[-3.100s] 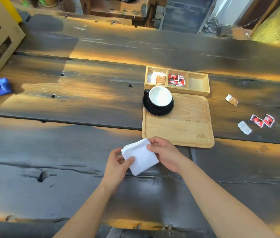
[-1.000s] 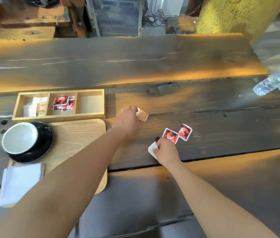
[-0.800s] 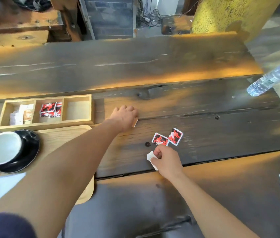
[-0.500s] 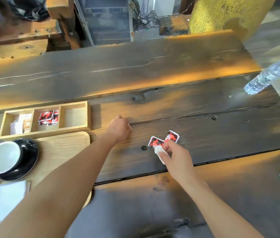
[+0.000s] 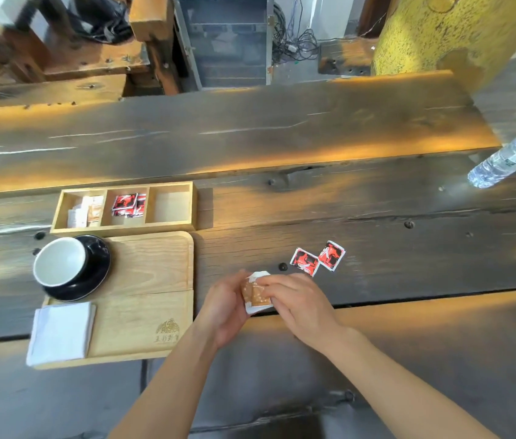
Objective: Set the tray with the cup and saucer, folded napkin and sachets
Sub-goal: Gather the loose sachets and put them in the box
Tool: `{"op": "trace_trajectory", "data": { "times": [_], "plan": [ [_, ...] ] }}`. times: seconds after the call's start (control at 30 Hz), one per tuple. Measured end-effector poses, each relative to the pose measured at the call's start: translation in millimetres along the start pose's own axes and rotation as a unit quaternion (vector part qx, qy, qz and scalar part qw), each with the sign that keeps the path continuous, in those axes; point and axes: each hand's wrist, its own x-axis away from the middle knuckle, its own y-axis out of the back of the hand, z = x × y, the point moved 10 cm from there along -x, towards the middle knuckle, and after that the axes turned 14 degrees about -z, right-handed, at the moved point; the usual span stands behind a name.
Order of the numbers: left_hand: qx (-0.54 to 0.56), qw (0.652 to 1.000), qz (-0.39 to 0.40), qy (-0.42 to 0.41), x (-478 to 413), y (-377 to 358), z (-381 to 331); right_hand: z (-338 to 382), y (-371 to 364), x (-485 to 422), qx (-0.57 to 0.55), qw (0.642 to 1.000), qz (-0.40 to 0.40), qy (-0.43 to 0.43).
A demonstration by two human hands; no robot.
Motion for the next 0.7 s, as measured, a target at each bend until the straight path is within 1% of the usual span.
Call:
{"op": "trace_trajectory", "data": {
  "times": [0.1,0.2,0.3,0.33,0.37,0.4,0.43,0.47,0.5,0.53,0.57,0.6,0.63,0.7],
  "plan": [
    [-0.037,0.999,-0.008,-0.025,4,9,-2,3,-1,4,-0.023,0.999,0.014,0.025],
    [-0.054,0.998,-0.003,-0.038,6,10,-2,2,-3,7,-0.042,0.998,0.039,0.026],
    [-0.053,0.998,0.006,-0.040,5,11,0,-5,-12,13,-0.068,0.992,0.103,0.002],
    [-0.050,0.998,0.009,-0.039,5,12,1,-10,-16,15,-0.080,0.989,0.122,-0.021],
    [-0.046,0.998,0.011,-0.039,4,12,1,-19,-19,17,-0.100,0.983,0.138,-0.065],
    [-0.045,0.998,0.010,-0.041,4,13,1,-28,-21,19,-0.136,0.971,0.143,-0.132],
    [-0.046,0.998,0.004,-0.044,4,14,1,-39,-20,18,-0.176,0.955,0.124,-0.205],
    [-0.050,0.998,-0.005,-0.050,3,17,1,-53,-15,16,-0.203,0.937,0.081,-0.271],
    [-0.052,0.997,-0.014,-0.055,3,19,0,-71,-5,12,-0.194,0.927,0.022,-0.320],
    [-0.052,0.997,-0.023,-0.059,3,23,0,-90,7,8,-0.146,0.927,-0.031,-0.344],
    [-0.051,0.996,-0.030,-0.061,3,26,0,-106,18,3,-0.072,0.934,-0.061,-0.345],
    [-0.050,0.996,-0.036,-0.063,4,29,-1,-120,24,-4,0.012,0.941,-0.054,-0.332],
    [-0.050,0.996,-0.042,-0.065,5,33,-1,-132,21,-9,0.084,0.944,-0.017,-0.318],
    [-0.053,0.995,-0.057,-0.069,8,41,0,-154,3,-10,0.165,0.931,0.078,-0.315]
  ]
}}
